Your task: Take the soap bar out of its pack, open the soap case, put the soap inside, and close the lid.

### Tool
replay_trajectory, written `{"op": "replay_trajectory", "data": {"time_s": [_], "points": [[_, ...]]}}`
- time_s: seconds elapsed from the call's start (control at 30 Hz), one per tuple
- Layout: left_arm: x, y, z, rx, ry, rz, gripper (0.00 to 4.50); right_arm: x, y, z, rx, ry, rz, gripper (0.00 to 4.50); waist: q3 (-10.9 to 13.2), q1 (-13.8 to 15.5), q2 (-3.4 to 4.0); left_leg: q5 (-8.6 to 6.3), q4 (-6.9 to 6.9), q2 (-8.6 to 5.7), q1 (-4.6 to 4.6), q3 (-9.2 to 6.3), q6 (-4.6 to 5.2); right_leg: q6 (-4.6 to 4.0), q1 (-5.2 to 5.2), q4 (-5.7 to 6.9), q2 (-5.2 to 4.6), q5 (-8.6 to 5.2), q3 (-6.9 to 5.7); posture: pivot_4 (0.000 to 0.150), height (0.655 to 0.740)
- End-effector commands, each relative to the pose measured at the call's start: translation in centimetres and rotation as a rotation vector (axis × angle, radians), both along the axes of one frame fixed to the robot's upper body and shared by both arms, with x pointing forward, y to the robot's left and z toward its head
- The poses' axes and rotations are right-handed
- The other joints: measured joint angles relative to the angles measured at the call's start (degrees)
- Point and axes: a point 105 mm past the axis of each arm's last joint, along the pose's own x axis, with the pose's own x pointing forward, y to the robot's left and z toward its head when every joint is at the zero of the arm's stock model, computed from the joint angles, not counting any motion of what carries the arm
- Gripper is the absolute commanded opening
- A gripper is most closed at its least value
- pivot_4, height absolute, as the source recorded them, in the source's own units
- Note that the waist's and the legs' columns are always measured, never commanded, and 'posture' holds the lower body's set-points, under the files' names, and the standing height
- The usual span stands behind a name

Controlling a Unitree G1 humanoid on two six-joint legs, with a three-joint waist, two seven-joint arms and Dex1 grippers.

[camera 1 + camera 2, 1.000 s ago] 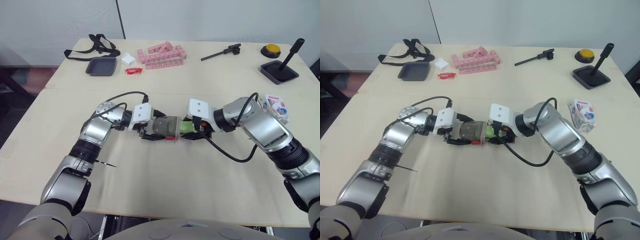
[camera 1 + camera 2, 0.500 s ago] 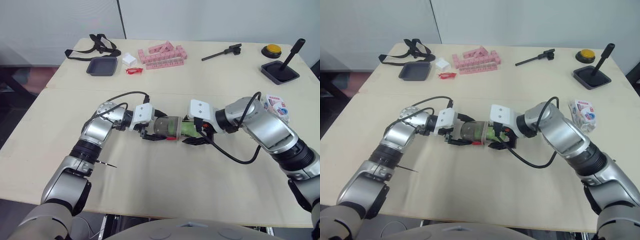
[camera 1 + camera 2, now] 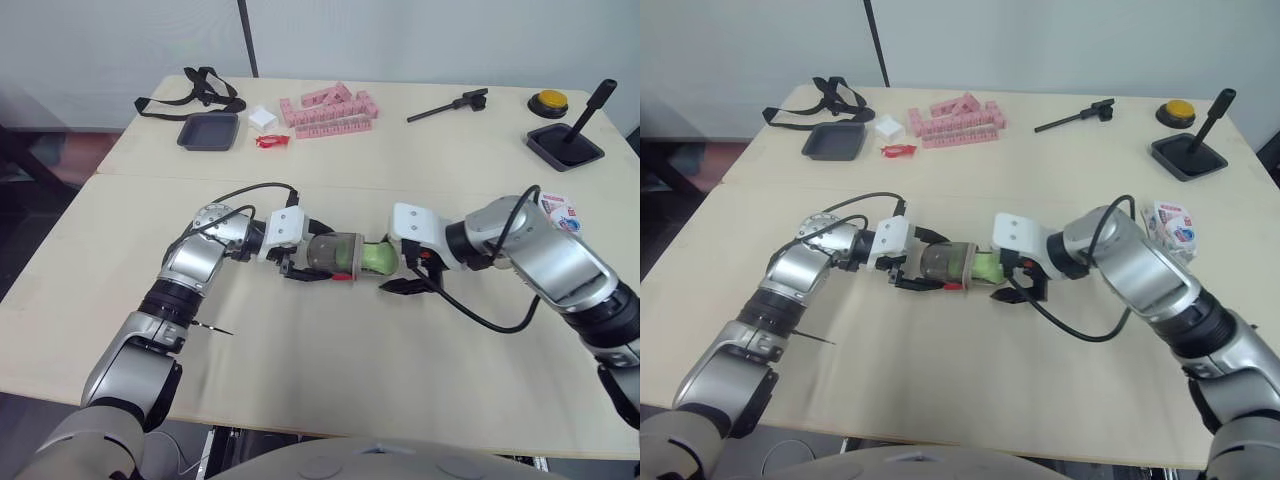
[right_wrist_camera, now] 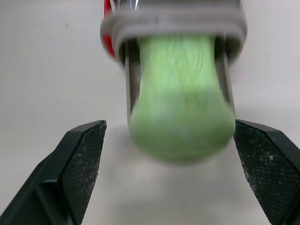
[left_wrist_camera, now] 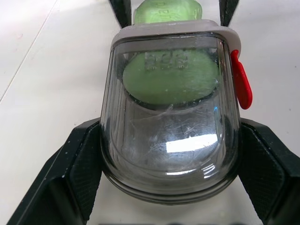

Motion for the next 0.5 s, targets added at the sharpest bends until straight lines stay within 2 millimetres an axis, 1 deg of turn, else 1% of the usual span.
{"op": "replay_trajectory", "data": {"time_s": [0.03, 0.17, 0.27, 0.4, 0.43, 0.5], "points": [[0.1, 0.3, 0.9, -0.028, -0.026, 0.002, 3.49, 0.2, -1.3, 1.0, -0.003, -0.042, -0.024, 4.49, 0.00, 0.08, 0.00, 0.00, 0.00, 0.00, 0.00, 0.01, 0.00, 0.00, 0.00, 0.00, 0.00, 0.00, 0.01, 0.150, 0.7109], [0.2, 0.4, 0.9, -0.025, -0.029, 0.002, 3.49, 0.8, -2.6, 0.8, -0.007, -0.059, -0.074, 4.49, 0.00, 0.09, 0.00, 0.00, 0.00, 0.01, 0.01, 0.01, 0.00, 0.00, 0.00, 0.00, 0.00, 0.00, 0.01, 0.150, 0.7109], [0.2, 0.4, 1.0, -0.024, -0.031, 0.002, 3.49, 1.0, -3.0, 0.6, 0.013, -0.062, -0.090, 3.69, 0.00, 0.08, 0.00, 0.00, 0.01, 0.01, 0.01, 0.01, 0.01, 0.00, 0.00, 0.00, 0.00, 0.00, 0.01, 0.150, 0.7109], [0.2, 0.4, 1.0, -0.022, -0.033, 0.001, 3.49, 1.3, -3.1, 0.3, 0.052, -0.077, -0.097, 2.33, 0.00, 0.13, 0.00, -0.01, 0.01, 0.02, -0.01, 0.02, 0.01, 0.00, 0.00, 0.00, 0.00, 0.00, 0.00, 0.150, 0.7109], [0.2, 0.4, 1.0, -0.022, -0.032, 0.000, 3.49, 1.2, -3.0, 0.2, 0.064, -0.073, -0.094, 2.06, 0.00, 0.11, 0.00, -0.01, 0.02, 0.02, -0.01, 0.02, 0.01, -0.01, 0.00, 0.00, 0.00, 0.00, 0.00, 0.150, 0.7109], [0.2, 0.4, 1.0, -0.022, -0.032, -0.001, 3.49, 1.1, -2.8, 0.0, 0.076, -0.066, -0.091, 1.30, 0.00, 0.08, 0.00, -0.01, 0.02, 0.02, -0.01, 0.02, 0.01, -0.01, 0.00, 0.00, 0.00, 0.00, 0.00, 0.150, 0.7109]]}}
